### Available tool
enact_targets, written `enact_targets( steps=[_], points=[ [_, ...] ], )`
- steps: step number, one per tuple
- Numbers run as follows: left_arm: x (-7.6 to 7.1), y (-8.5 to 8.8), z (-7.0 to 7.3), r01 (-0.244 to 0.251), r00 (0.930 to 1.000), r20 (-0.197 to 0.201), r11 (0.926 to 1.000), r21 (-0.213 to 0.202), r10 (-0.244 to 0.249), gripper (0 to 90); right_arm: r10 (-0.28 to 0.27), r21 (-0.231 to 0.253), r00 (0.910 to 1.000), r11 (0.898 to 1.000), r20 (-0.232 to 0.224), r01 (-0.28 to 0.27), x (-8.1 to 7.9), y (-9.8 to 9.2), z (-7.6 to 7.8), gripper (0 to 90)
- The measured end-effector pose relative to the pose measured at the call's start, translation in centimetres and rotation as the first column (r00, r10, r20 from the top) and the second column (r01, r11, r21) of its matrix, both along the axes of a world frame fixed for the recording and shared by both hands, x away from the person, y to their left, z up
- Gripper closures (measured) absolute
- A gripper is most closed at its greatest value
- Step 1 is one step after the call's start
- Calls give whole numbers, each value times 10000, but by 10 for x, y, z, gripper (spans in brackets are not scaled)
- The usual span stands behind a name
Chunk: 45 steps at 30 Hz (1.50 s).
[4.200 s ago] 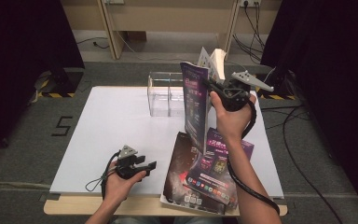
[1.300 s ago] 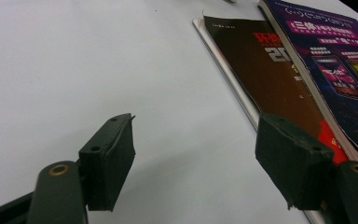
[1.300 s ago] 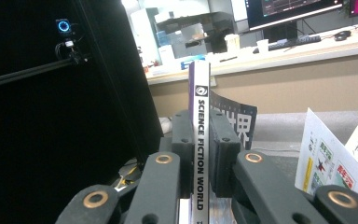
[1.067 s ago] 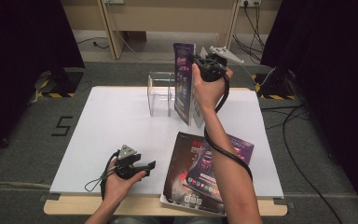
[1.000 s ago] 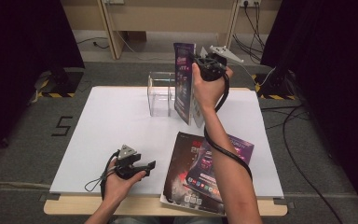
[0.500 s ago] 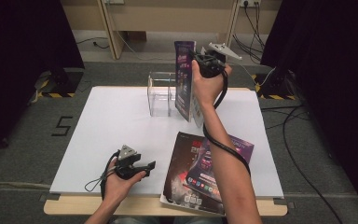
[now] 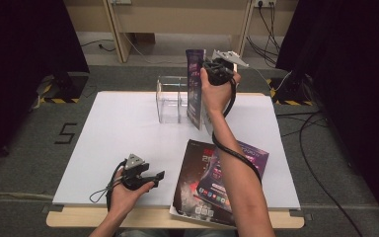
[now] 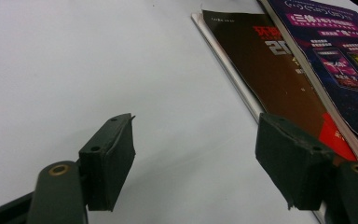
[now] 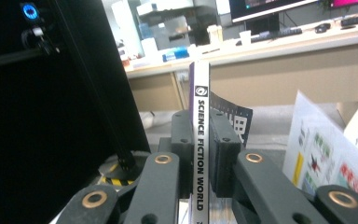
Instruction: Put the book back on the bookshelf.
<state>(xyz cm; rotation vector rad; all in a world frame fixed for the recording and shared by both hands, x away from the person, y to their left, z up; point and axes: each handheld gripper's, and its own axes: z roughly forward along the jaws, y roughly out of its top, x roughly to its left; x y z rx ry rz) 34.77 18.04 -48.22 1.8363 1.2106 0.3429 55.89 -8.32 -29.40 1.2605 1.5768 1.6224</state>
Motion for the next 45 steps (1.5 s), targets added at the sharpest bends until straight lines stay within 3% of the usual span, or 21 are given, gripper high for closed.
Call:
enact_targets(
  steps=[5, 13, 28, 35, 45],
  points=[
    [-1, 0, -1, 33, 10000, -58, 10000, -41, -33, 274, 1, -198, 9996, 9998, 273, 4, -10, -6, -6, 828],
    [-2, -2, -1, 38, 10000, -56, 10000, -57, -38, 274, 73, -698, 9985, 9976, 542, -35, -39, -19, -18, 826],
    [-2, -2, 0, 55, 10000, -49, 10000, -47, -55, 274, 310, -1204, 9985, 9924, 449, -254, -66, -44, -30, 828],
    [-2, -3, 0, 54, 10000, -42, 10000, -39, -54, 274, 431, -1349, 9989, 9900, 197, -401, -76, -52, -34, 825],
    [-2, -6, 0, 125, 9999, -56, 9999, -16, -125, 275, 431, -1551, 9989, 9869, -158, -451, -79, -61, -35, 784]
  ],
)
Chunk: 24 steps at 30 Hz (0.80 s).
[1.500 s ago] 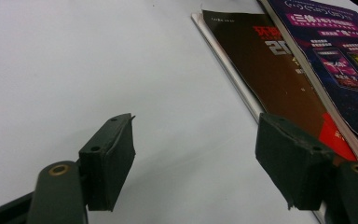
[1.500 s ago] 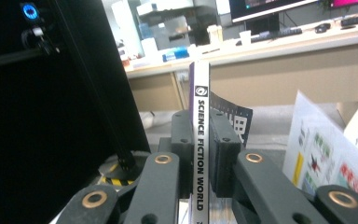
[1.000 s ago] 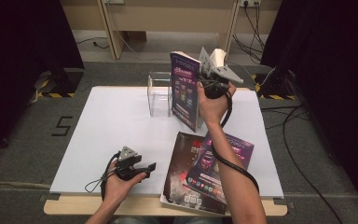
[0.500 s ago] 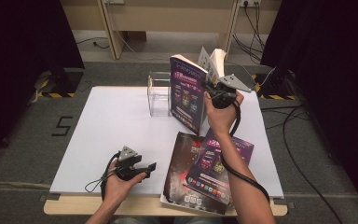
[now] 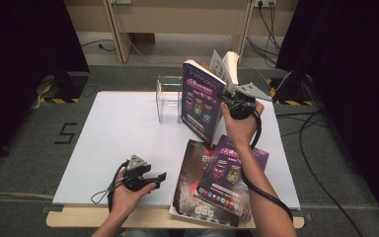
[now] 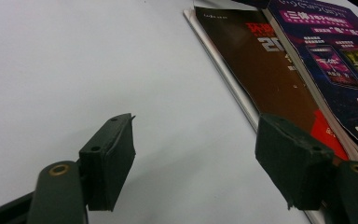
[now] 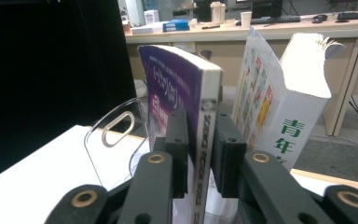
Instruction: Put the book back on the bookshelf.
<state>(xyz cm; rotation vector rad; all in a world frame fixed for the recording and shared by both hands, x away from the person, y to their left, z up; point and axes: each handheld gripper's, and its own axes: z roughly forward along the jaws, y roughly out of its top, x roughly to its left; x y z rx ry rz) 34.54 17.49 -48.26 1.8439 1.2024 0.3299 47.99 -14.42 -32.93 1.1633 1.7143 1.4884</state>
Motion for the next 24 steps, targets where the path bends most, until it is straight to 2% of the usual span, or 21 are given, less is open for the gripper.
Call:
enact_targets(
  steps=[13, 24],
  points=[
    [0, 1, 1, -10, 10000, 2, 10000, -59, 10, 274, 468, -286, 9981, 9984, -390, -479, 4, 7, 6, 749],
    [0, 0, 0, 1, 10000, -12, 10000, -65, -1, 274, 577, -653, 9946, 9958, -860, -634, 16, 12, 13, 746]
  ],
)
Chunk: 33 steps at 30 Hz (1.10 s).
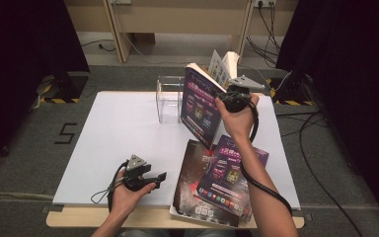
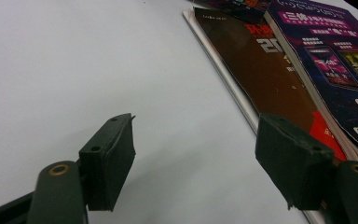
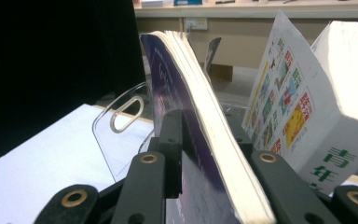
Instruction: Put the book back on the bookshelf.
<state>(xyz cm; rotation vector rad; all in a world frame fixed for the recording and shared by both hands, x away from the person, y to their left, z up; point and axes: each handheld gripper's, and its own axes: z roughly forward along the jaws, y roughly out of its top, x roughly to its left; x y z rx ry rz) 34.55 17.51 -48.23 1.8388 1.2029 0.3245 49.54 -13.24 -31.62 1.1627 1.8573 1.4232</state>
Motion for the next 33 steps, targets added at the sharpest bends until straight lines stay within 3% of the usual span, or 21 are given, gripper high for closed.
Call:
enact_targets(
  steps=[10, 17, 21, 27, 33],
  points=[
    [0, -1, 0, 39, 10000, 1, 10000, 2, -39, 275, 175, -296, 9991, 9994, -388, -187, 9, 2, 5, 763],
    [0, -1, -1, 41, 10000, -16, 10000, 24, -41, 276, 406, -524, 9945, 9976, -964, -458, 13, 5, 12, 828],
    [0, 0, 0, 34, 10000, -12, 10000, 41, -34, 276, 385, -330, 9934, 9986, -1078, -423, 12, 7, 14, 829],
    [0, 2, 0, -16, 10000, -1, 10000, 18, 16, 276, 232, -246, 9978, 9994, -621, -248, 10, 13, 18, 830],
    [1, 3, 0, -26, 10000, 4, 10000, 25, 26, 276, 78, 203, 9994, 9998, -326, -72, 10, 16, 20, 831]
  ],
)
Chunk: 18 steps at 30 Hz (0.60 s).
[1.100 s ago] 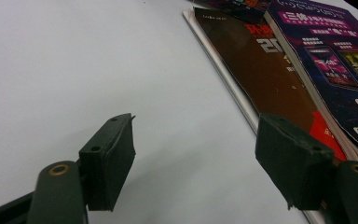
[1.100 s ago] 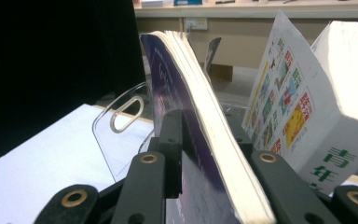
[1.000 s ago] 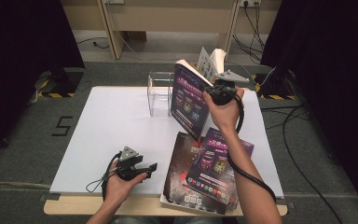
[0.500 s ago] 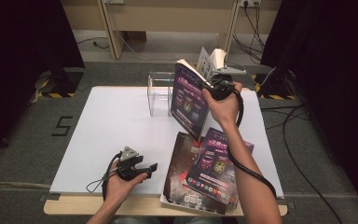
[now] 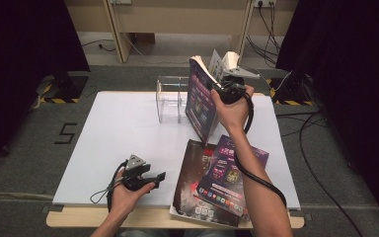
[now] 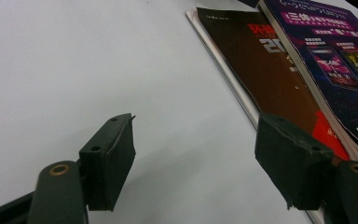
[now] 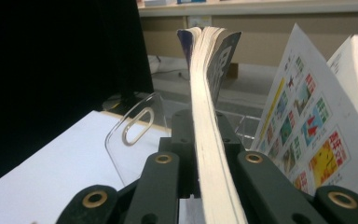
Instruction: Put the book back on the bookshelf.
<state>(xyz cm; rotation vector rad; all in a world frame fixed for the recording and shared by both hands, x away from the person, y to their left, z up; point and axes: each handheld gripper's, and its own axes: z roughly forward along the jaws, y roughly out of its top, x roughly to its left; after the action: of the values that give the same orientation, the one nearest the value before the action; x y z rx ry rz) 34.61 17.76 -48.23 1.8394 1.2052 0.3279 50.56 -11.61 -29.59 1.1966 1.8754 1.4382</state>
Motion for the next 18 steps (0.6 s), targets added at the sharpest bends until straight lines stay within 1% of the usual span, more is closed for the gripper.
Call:
enact_targets(
  steps=[3, 7, 13, 18],
  points=[
    [-1, 0, 0, 19, 10000, 13, 10000, -11, -19, 276, -158, 21, 9997, 9999, 201, 157, 1, 4, 3, 831],
    [0, 0, 0, 12, 10000, 9, 10000, -24, -12, 277, -255, 113, 9992, 9996, 323, 252, 5, 10, 6, 830],
    [0, 0, 0, 2, 10000, 1, 10000, -52, -2, 277, -480, 186, 9975, 9987, 515, 471, 17, 21, 8, 830],
    [0, 2, 0, -36, 10000, -10, 10000, -73, 36, 277, -595, 240, 9965, 9980, 578, 582, 26, 28, 7, 830]
  ],
)
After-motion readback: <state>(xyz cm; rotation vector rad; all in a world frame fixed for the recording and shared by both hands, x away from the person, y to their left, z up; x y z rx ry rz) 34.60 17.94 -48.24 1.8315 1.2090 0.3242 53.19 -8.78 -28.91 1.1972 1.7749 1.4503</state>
